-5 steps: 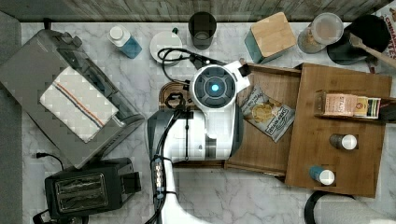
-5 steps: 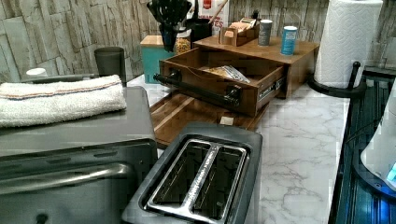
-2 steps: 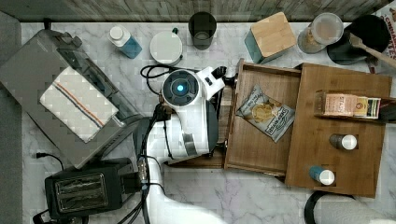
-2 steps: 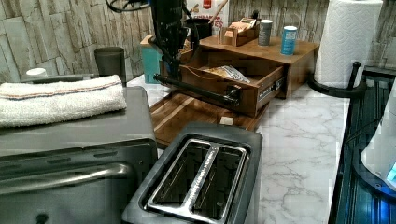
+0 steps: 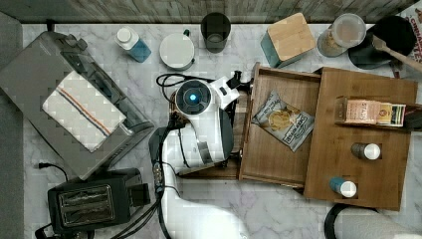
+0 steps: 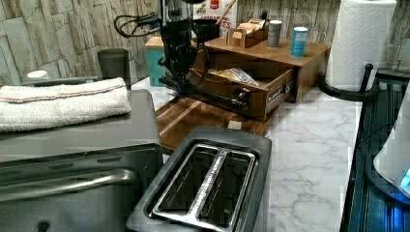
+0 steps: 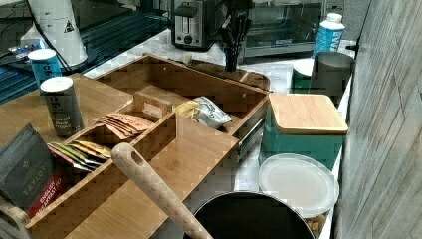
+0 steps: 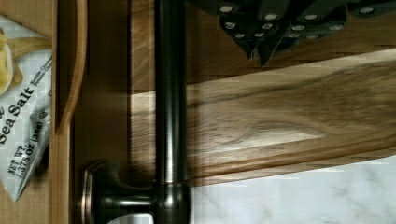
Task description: Close the drawer.
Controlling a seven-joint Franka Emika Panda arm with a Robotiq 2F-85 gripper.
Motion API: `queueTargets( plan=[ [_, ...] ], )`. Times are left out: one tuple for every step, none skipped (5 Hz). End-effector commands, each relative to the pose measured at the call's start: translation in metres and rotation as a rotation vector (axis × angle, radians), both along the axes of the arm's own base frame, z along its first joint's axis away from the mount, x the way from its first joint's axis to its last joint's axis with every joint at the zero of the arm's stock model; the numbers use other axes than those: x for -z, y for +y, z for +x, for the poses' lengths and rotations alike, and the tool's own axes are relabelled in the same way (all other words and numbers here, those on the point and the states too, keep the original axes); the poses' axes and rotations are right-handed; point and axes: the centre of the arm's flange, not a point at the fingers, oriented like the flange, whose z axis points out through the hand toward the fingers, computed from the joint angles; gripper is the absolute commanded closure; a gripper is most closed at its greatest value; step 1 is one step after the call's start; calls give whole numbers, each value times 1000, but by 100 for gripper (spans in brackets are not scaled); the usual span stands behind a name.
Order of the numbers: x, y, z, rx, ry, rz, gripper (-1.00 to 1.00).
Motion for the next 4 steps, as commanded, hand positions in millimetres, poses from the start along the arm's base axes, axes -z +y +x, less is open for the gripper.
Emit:
queueTargets(
  plan=[
    [9,-18,2,-12,24,-7,100],
    [15,-41,3,-49,14,-3,100],
    [9,-70,4,-108,17,-4,100],
    [-2,-101,4,-142,3,12,100]
  ],
)
